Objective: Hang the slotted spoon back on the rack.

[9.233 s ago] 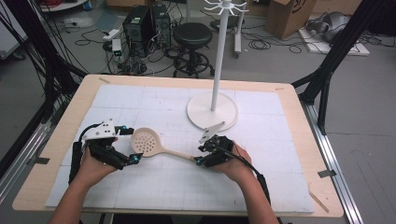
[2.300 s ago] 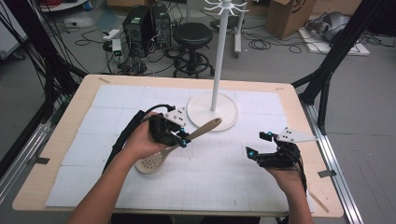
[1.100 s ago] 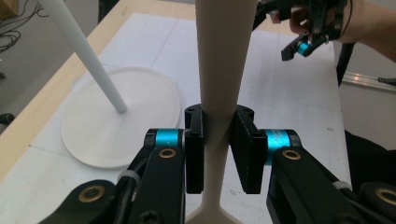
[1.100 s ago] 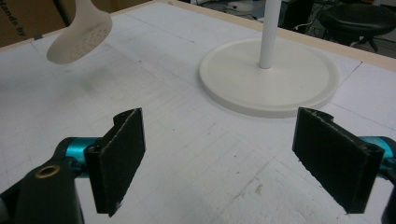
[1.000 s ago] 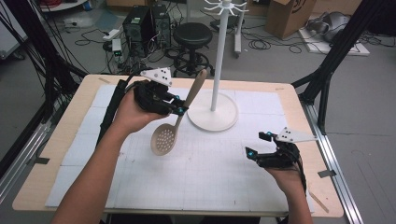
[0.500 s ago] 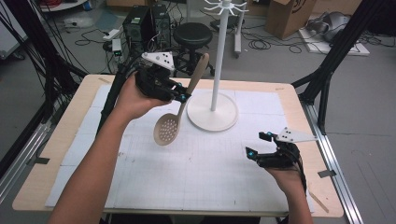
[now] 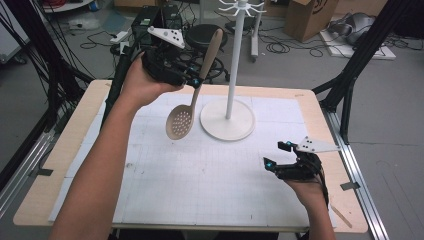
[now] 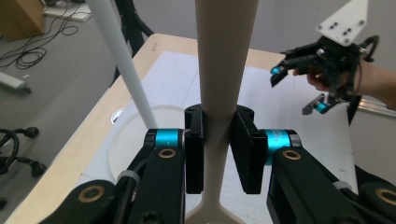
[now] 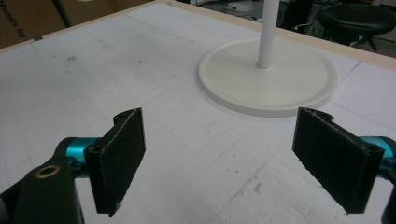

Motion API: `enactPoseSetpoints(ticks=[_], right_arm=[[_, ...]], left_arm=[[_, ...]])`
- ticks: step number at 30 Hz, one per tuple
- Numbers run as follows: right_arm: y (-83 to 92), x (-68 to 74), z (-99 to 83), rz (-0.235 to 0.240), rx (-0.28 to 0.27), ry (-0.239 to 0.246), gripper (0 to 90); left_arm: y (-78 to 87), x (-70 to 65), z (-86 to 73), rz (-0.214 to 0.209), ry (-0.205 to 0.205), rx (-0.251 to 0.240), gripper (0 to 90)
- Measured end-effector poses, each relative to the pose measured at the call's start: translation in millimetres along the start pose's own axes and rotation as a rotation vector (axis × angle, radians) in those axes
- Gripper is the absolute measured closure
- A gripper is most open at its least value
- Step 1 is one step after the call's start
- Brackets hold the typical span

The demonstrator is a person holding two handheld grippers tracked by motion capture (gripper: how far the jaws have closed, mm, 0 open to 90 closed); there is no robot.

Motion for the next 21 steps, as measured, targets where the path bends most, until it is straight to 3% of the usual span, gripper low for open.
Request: enactPoseSetpoints(ticks=[5, 10, 21], right_arm=[[0.6, 0.6, -0.8, 0.001, 0.004, -0.004, 16.7], [1.4, -0.3, -1.1, 0.006, -0.002, -0.004, 16.6], [2.0, -0.9, -3.3, 0.004, 0.001, -0.008, 16.6]], left_arm=[[-3.4, 8.8, 6.1, 0.015, 0.013, 0.025, 75.8], [-5.3, 17.2, 13.3, 0.021, 0.014, 0.028, 75.8], [-7.4, 34.0, 28.2, 0.057, 0.054, 0.041, 75.8]])
Point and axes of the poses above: each handheld gripper's, and its own axes: y roughly backward along the jaws, z roughly out of its top, x roughly to its left, the point moved 7 cm from there along -y, roughly forward along the jaws, and after that the axes turned 11 degrees about x, right-handed, at the moved point
